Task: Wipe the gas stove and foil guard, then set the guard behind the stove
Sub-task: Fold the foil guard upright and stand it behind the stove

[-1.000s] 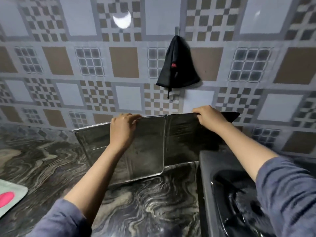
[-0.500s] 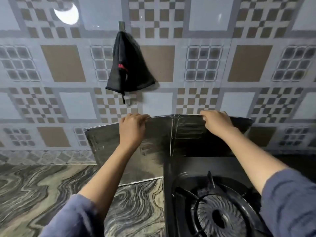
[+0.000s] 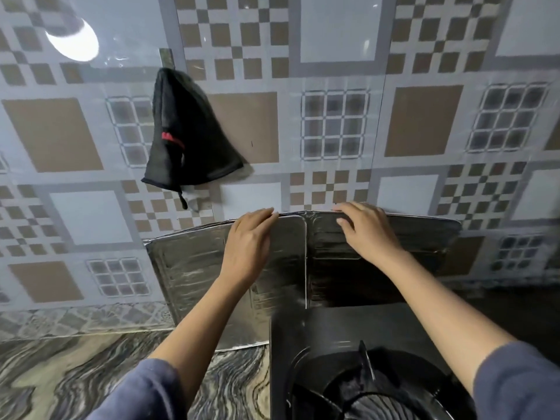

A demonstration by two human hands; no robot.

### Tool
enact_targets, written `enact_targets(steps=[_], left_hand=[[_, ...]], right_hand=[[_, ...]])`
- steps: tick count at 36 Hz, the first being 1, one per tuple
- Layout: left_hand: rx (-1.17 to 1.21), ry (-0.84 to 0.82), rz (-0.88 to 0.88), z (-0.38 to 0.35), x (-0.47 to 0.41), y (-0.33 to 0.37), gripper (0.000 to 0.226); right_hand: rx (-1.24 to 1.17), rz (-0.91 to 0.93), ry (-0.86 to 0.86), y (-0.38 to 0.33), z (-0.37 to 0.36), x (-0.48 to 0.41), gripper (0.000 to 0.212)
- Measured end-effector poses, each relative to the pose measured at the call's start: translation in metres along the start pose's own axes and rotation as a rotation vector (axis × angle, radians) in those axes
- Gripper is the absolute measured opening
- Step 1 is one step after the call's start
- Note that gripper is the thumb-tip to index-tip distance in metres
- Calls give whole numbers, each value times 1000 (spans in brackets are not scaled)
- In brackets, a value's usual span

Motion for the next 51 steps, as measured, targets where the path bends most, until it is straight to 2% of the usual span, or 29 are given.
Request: enact_targets(steps=[7,10,20,30,36,44,48,51], left_hand=[[115,66,2,8,0,-10,14],[138,65,13,16,0,-15,14],[251,-96,102,63,11,-40,11],[233,-202,27,105,41,-32,14],[250,-170,196,129,51,-53,11],[205,-212,240,145,67,-43,19],[293,-167,444,146,71,-45,32],[309,-151,549,143,68,-49,25]], right_hand=[[-154,-17,93,-8,-6,-12,19],[-169,-16,87,-14,-10,-14,19],[-134,-20,44,-48,-24,-18,23],[-178,-124,51,-53,-15,-8,39],[-173,-190,18,-62,-17,1,37],[-249,-225,38,-69,-14,7,38],[-321,-234,23,-60,-13,6,46],[-297,-221,31,-48,-8,7,49]])
Point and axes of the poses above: each hand's wrist, its own x-axis away from the middle knuckle, its own z-axis out of the back of the hand, y = z × x, the point moved 5 cm from there along -x, towards the middle knuckle, and after that the axes turned 5 degrees about -x, right-handed, at the moved point
